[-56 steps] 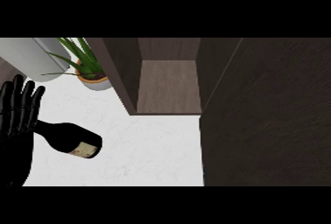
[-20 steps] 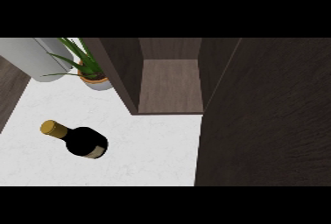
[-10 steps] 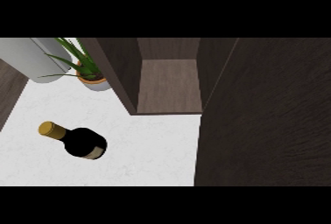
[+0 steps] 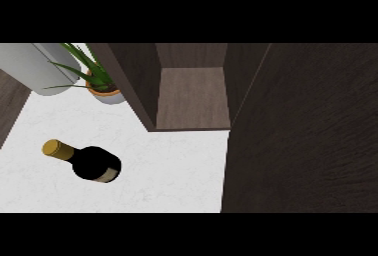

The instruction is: Pick up the wine, place it into the cabinet and close the cabinet

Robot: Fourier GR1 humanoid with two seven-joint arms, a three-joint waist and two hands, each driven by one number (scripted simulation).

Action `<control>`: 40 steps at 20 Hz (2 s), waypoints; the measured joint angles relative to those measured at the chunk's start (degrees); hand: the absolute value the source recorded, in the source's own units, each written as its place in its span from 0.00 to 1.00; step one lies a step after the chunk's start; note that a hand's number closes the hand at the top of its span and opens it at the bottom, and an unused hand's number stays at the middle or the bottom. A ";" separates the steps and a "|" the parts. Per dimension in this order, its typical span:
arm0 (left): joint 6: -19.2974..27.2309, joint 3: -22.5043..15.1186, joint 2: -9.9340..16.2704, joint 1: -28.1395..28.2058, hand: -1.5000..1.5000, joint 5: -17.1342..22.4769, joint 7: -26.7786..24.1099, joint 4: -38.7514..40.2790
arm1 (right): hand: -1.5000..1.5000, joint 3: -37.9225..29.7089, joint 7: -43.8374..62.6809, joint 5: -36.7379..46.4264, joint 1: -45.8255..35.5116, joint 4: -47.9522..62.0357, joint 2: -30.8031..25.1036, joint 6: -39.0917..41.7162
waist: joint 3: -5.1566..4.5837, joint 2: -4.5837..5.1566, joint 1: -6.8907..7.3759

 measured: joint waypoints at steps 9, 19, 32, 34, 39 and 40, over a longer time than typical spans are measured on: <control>-5.95 -5.54 -5.73 -4.58 0.00 -14.14 -6.99 4.75 | 0.00 -1.25 -1.71 -0.07 1.28 0.51 0.28 1.86 | 0.02 0.13 -0.30; -9.71 -10.07 -13.58 -8.30 0.00 -31.60 -17.32 10.88 | 0.00 -1.34 -3.79 -0.47 2.91 1.01 1.62 3.61 | 0.01 0.16 -0.08; -15.91 -12.49 -17.98 -13.20 0.00 -55.07 -37.49 29.34 | 0.00 -3.53 -5.50 -1.39 4.87 1.41 1.53 6.61 | -0.06 0.31 -0.17; -17.76 -12.98 -18.44 -13.24 0.00 -57.48 -40.32 32.11 | 0.00 -4.03 -5.68 -1.61 5.13 1.53 1.37 7.28 | -0.07 0.32 -0.16; -21.73 -14.34 -19.89 -14.31 0.00 -61.51 -45.05 38.66 | 0.00 -4.59 -6.06 -2.09 5.52 1.68 1.52 8.16 | -0.08 0.33 -0.25; -22.66 -14.52 -19.90 -15.06 0.00 -61.77 -45.29 40.13 | 0.00 -4.68 -6.44 -2.19 5.83 1.73 1.59 8.48 | -0.10 0.34 -0.34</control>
